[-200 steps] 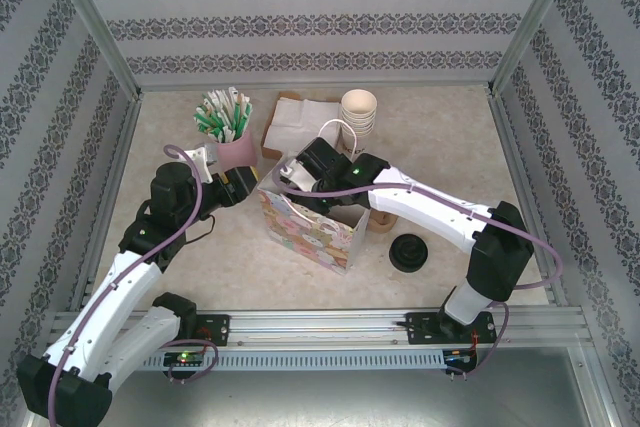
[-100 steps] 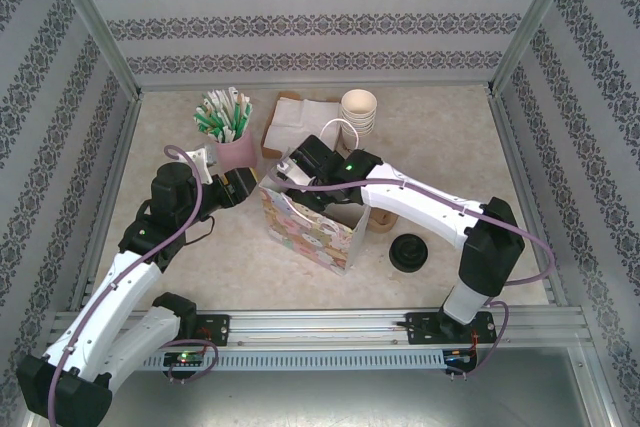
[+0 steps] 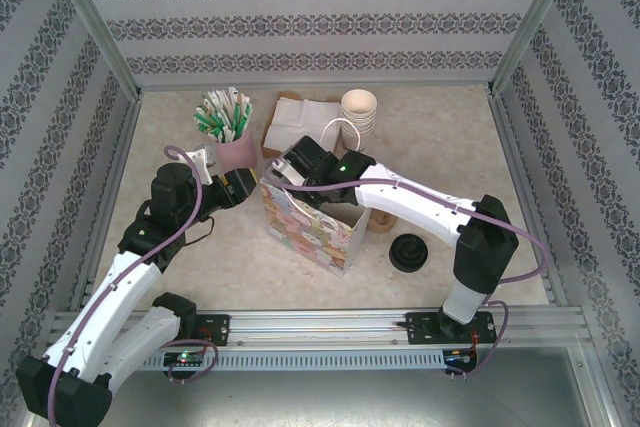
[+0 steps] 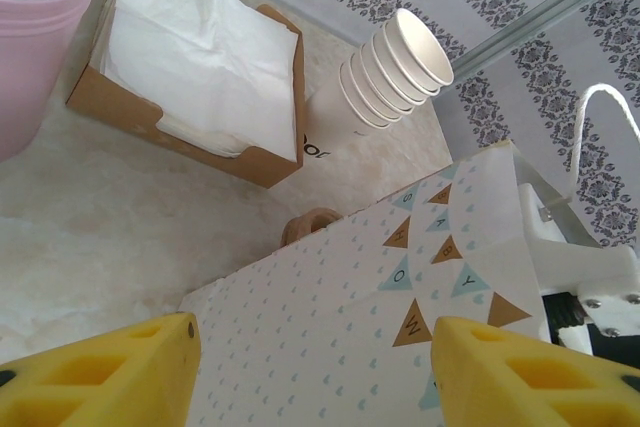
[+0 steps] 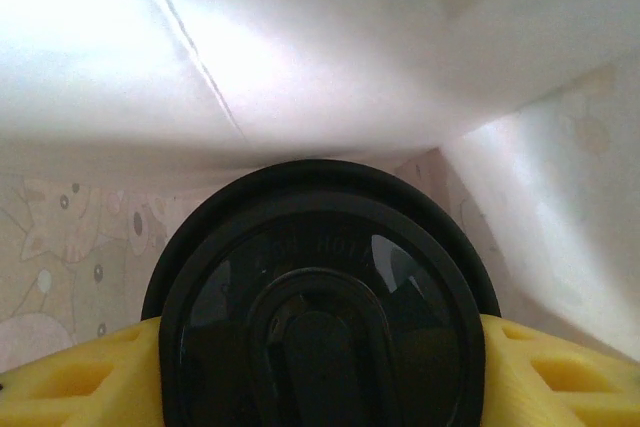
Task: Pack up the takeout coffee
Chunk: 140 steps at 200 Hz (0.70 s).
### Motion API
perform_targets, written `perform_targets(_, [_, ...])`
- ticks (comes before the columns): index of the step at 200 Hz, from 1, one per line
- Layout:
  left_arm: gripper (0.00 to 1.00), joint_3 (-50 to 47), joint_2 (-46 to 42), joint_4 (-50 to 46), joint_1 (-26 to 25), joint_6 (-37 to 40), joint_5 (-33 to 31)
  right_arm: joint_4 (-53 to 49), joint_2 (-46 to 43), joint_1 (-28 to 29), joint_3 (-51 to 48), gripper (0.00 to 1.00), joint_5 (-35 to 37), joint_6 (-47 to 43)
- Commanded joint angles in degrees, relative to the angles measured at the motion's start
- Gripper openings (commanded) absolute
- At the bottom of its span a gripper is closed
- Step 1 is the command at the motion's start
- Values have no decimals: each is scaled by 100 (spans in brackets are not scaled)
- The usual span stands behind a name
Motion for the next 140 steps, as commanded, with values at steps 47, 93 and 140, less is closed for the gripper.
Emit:
perform_targets(47, [63,109,-142,-97,38,139,-75,-1487,840,29,-819,52,311,311])
perform_targets(93, [63,80,-147,-88,35,124,-61,-1066,401,12,-1030,53,-47,508])
perform_targets(140, [63,-4,-94,53,38,46,86,-489,86,5,-1253,53,-419,788])
